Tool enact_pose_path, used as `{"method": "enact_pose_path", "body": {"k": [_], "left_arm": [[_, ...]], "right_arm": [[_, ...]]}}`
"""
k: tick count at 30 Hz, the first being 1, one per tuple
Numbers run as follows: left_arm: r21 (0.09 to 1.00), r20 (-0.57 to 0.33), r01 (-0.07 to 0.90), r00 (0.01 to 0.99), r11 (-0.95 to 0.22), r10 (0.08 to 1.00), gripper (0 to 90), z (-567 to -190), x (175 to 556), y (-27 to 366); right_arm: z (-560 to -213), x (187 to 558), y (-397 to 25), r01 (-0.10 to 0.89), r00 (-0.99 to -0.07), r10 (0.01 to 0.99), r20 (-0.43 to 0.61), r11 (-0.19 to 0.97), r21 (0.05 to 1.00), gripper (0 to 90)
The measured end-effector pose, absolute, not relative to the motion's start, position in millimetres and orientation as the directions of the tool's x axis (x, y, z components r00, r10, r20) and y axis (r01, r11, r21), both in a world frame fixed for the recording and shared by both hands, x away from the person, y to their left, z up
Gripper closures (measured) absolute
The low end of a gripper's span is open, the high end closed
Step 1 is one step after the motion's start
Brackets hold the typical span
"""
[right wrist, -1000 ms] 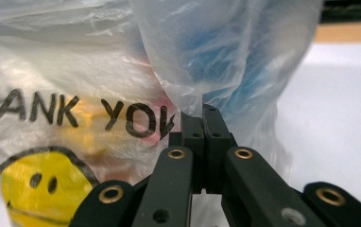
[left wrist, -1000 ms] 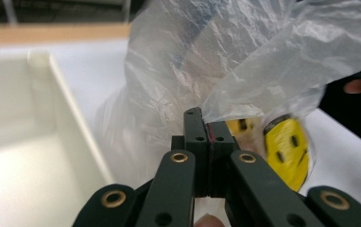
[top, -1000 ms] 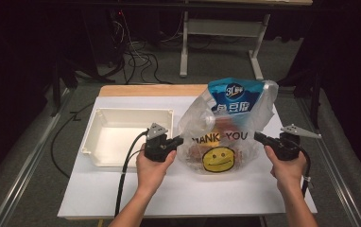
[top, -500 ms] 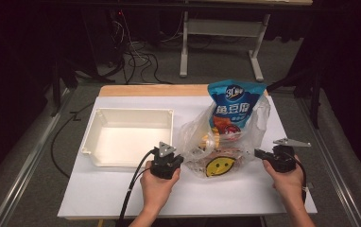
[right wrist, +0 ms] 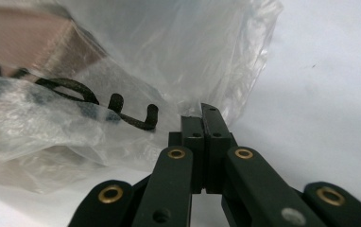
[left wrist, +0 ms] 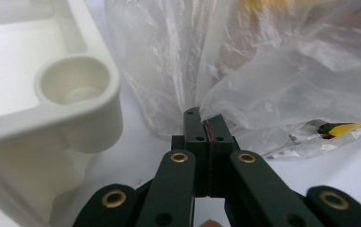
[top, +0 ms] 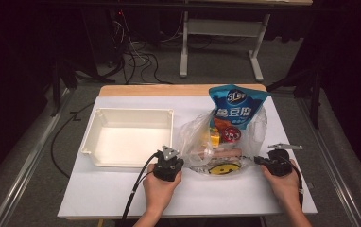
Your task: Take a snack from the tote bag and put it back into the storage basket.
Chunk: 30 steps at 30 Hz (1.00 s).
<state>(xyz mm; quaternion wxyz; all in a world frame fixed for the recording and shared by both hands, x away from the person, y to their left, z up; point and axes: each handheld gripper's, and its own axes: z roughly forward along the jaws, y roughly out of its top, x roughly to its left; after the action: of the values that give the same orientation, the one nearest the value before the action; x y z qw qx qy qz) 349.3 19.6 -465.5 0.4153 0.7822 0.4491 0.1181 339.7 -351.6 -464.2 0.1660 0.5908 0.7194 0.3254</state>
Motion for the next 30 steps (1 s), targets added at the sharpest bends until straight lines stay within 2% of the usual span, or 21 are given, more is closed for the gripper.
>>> {"method": "enact_pose_path", "body": {"k": [1, 2, 4, 10, 12, 16, 20, 24, 26, 27, 28, 29, 30], "left_arm": [[0.756, -0.193, 0.605, 0.573, -0.252, 0.796, 90.0, -465.4, 348.9, 19.9], [0.769, -0.207, 0.594, 0.581, -0.237, 0.787, 88.7, -461.4, 346.1, 23.0], [0.783, -0.212, 0.579, 0.591, -0.226, 0.779, 82.9, -455.9, 342.9, 25.6], [0.836, -0.219, 0.516, 0.629, -0.189, 0.746, 63.4, -433.6, 331.9, 35.7], [0.851, -0.197, 0.489, 0.633, -0.189, 0.749, 56.8, -426.5, 329.4, 37.2], [0.871, -0.187, 0.462, 0.625, -0.167, 0.758, 42.6, -410.5, 327.4, 34.9], [0.903, -0.160, 0.405, 0.626, -0.143, 0.764, 34.0, -392.2, 324.1, 26.1], [0.938, -0.142, 0.325, 0.680, -0.122, 0.719, 31.2, -373.6, 315.8, 8.6], [0.940, -0.070, 0.287, 0.694, -0.186, 0.717, 27.9, -371.1, 311.5, -7.1], [0.940, -0.070, 0.287, 0.694, -0.186, 0.717, 25.0, -371.1, 311.5, -7.1], [0.924, -0.017, 0.292, 0.677, -0.247, 0.736, 21.4, -376.5, 313.0, -23.6], [0.910, -0.010, 0.319, 0.654, -0.264, 0.756, 19.6, -380.9, 316.9, -29.9], [0.893, -0.020, 0.364, 0.620, -0.265, 0.784, 20.0, -384.9, 323.1, -33.5]], "right_arm": [[-460.0, 335.3, -351.4, 0.721, -0.249, 0.957, 0.152, 0.079, 0.689, 78.9], [-447.2, 324.3, -350.6, 0.659, -0.277, 0.946, 0.168, 0.060, 0.750, 68.9], [-437.4, 316.0, -349.5, 0.614, -0.280, 0.949, 0.144, 0.062, 0.787, 60.0], [-408.4, 299.2, -350.9, 0.492, -0.273, 0.952, 0.137, 0.016, 0.870, 48.6], [-400.2, 297.0, -349.8, 0.462, -0.274, 0.952, 0.134, 0.008, 0.887, 44.1], [-387.2, 295.7, -349.7, 0.430, -0.258, 0.958, 0.127, -0.004, 0.903, 39.6], [-378.6, 301.6, -353.6, 0.410, -0.238, 0.960, 0.150, -0.041, 0.911, 38.8], [-373.1, 310.9, -349.1, 0.404, -0.232, 0.963, 0.135, -0.031, 0.914, 34.7], [-370.7, 317.5, -347.1, 0.403, -0.202, 0.972, 0.121, -0.030, 0.915, 29.8], [-369.7, 321.0, -346.5, 0.407, -0.187, 0.974, 0.125, -0.039, 0.913, 27.0], [-369.3, 324.7, -345.5, 0.410, -0.173, 0.976, 0.129, -0.048, 0.911, 25.9], [-369.5, 328.2, -343.4, 0.419, -0.161, 0.978, 0.131, -0.053, 0.907, 27.2], [-370.5, 331.8, -340.7, 0.429, -0.156, 0.980, 0.122, -0.044, 0.902, 34.3]]}}
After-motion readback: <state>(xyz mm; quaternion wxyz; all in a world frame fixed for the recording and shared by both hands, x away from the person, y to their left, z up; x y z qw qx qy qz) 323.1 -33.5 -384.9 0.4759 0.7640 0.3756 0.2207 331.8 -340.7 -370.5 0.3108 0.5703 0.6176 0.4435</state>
